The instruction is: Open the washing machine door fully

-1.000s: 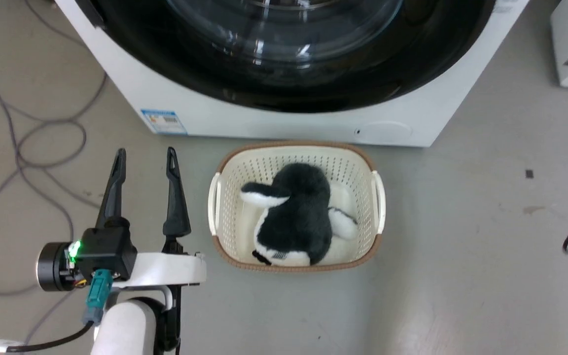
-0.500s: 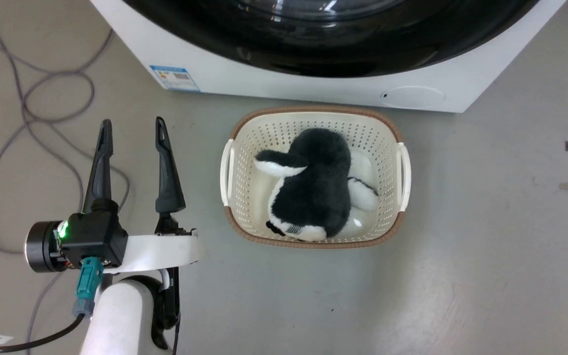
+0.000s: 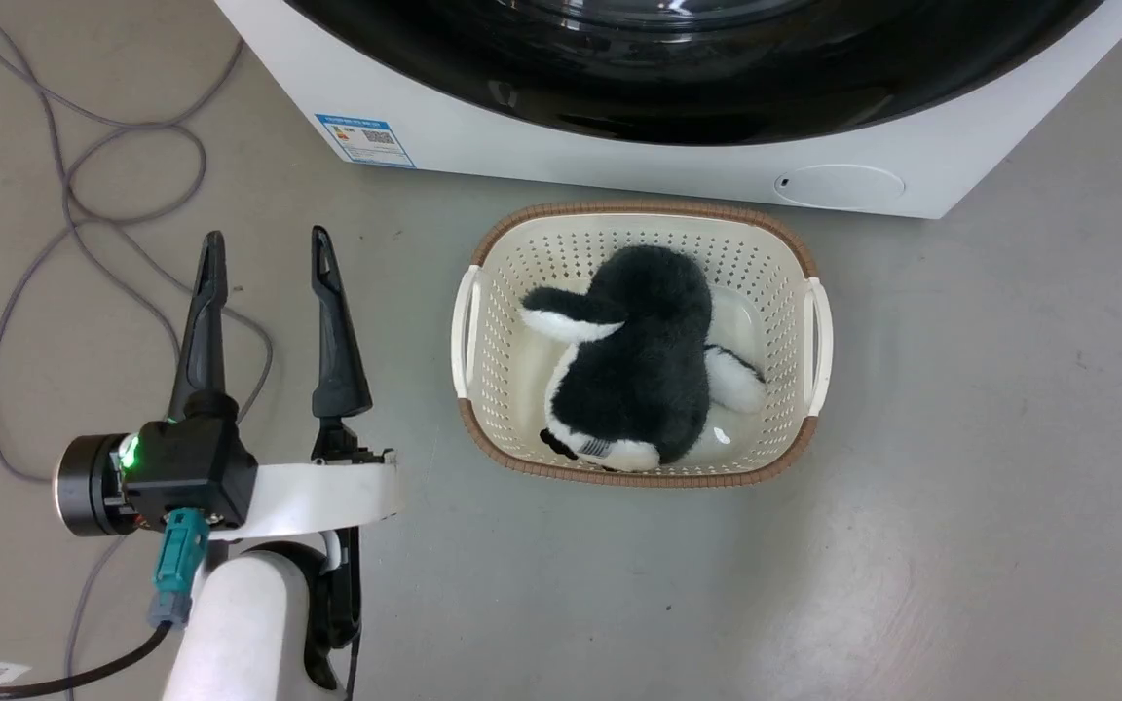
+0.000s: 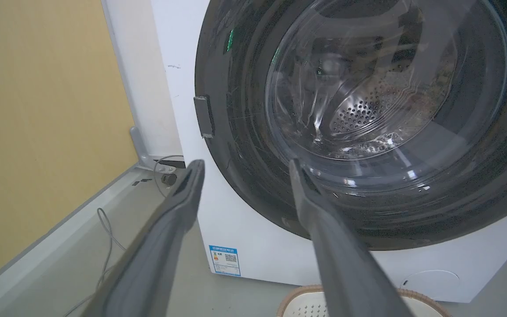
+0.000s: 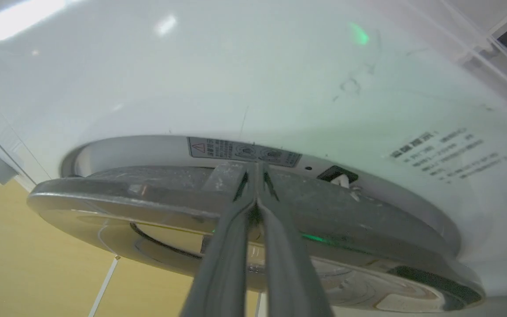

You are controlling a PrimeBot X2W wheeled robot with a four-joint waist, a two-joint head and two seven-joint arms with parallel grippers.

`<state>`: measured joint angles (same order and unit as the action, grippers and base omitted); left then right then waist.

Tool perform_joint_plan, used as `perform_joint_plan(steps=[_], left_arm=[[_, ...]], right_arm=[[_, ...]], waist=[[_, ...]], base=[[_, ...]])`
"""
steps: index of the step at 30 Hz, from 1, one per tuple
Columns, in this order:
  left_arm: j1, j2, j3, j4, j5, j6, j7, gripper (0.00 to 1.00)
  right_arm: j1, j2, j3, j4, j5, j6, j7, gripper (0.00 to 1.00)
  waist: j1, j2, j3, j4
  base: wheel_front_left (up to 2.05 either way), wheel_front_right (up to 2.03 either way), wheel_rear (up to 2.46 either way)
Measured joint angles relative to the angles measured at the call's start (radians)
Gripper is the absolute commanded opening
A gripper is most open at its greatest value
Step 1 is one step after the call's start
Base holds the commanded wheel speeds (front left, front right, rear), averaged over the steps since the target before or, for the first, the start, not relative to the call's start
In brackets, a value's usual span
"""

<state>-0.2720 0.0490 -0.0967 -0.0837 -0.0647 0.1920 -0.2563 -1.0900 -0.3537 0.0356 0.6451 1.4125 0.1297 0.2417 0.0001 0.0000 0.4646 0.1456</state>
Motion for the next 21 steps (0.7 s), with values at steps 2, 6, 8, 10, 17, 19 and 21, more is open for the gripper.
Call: perform_joint_plan(steps=[2, 6, 8, 10, 17, 19, 21], left_arm=[[0.0, 0.0, 0.0, 0.0, 0.0, 0.0, 0.0, 1.0], [-0.001, 0.0, -0.001, 0.0, 0.0, 0.0, 0.0, 1.0], [-0.006, 0.0, -0.006, 0.0, -0.001, 0.0, 0.0, 1.0], [-0.012, 0.0, -0.011, 0.0, -0.001, 0.0, 0.0, 1.0], [-0.015, 0.0, -0.015, 0.001, -0.009, 0.009, 0.0, 1.0], [-0.015, 0.0, -0.015, 0.004, -0.01, 0.011, 0.0, 1.0], [-0.015, 0.0, -0.014, 0.008, -0.011, 0.011, 0.0, 1.0]], right_arm=[[-0.001, -0.004, 0.007, 0.006, -0.005, 0.0, -0.002, 0.0], [-0.024, -0.013, 0.031, 0.033, -0.014, 0.0, 0.0, 0.0], [-0.039, -0.02, 0.044, 0.041, -0.016, 0.0, 0.018, 0.0], [-0.048, -0.03, 0.052, 0.047, -0.013, 0.0, 0.036, 0.0], [-0.05, -0.063, 0.07, 0.044, 0.026, -0.001, 0.13, 0.0], [-0.042, -0.066, 0.075, 0.04, 0.035, -0.002, 0.143, 0.0], [-0.033, -0.066, 0.078, 0.035, 0.046, -0.006, 0.155, 0.0]], waist=[[0.0, 0.0, 0.003, 0.001], [0.0, 0.0, 0.015, 0.002], [0.0, 0.0, 0.02, 0.004], [0.0, 0.0, 0.023, 0.006], [0.0, 0.0, 0.021, 0.01], [0.0, 0.0, 0.016, 0.008], [0.0, 0.0, 0.01, 0.006]], base=[[0.0, 0.0, 0.0], [0.0, 0.0, 0.0], [0.0, 0.0, 0.0], [0.0, 0.0, 0.0], [0.0, 0.0, 0.0], [0.0, 0.0, 0.0], [0.0, 0.0, 0.0]])
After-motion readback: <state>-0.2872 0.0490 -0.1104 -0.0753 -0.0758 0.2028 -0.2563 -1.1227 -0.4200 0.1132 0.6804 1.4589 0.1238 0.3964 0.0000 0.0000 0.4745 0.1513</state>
